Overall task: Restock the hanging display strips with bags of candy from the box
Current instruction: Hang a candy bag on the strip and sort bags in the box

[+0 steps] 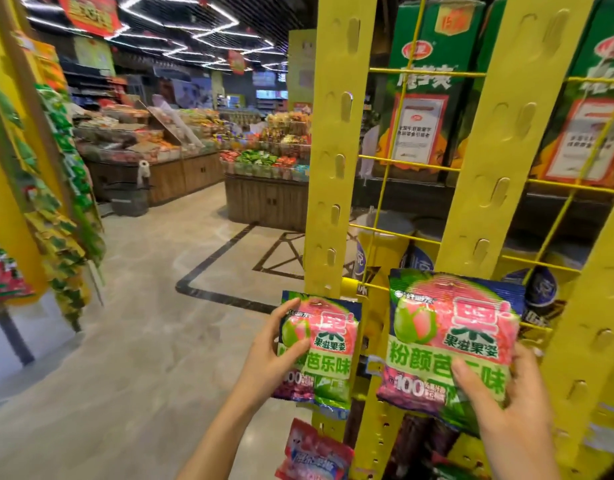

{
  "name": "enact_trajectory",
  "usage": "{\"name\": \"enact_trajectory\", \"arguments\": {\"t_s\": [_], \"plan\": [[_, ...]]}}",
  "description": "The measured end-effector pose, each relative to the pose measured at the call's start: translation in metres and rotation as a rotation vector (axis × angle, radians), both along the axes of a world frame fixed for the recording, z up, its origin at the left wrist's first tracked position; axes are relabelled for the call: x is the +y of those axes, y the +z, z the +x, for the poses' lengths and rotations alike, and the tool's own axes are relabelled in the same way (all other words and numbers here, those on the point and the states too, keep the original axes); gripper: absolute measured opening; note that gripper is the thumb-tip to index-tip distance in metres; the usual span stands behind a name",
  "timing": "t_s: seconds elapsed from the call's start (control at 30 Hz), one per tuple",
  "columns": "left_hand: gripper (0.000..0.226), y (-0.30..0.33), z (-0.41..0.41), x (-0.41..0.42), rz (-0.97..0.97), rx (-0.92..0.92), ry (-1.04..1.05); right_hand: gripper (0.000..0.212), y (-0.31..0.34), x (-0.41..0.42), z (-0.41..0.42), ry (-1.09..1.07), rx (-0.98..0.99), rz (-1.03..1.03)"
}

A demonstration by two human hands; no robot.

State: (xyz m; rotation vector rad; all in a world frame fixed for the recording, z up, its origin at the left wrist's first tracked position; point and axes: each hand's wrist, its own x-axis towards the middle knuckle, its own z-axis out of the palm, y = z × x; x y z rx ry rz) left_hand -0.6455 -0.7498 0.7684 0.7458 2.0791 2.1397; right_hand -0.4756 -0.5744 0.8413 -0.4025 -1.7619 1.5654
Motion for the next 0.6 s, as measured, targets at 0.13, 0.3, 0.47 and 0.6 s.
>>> {"name": "enact_trajectory", "arguments": {"t_s": [0.13,0.3,0.47,0.6], "plan": [[0.051,-0.009,-0.004,0.000,-0.011,-0.043,-0.055,0.028,0.001,-0.006,0.003,-0.025,0.000,-0.024],[0.050,-0.023,-0.005,0.001,-0.028,-0.084,-0.090,0.031,0.000,-0.010,0.005,-0.046,-0.022,-0.008],[0.049,-0.029,-0.002,0.002,-0.053,-0.097,-0.074,0.030,-0.003,-0.012,0.006,-0.053,-0.053,-0.007],[0.048,-0.033,0.002,0.003,-0.076,-0.067,-0.066,0.031,-0.005,-0.015,0.006,-0.048,-0.065,0.004]]}}
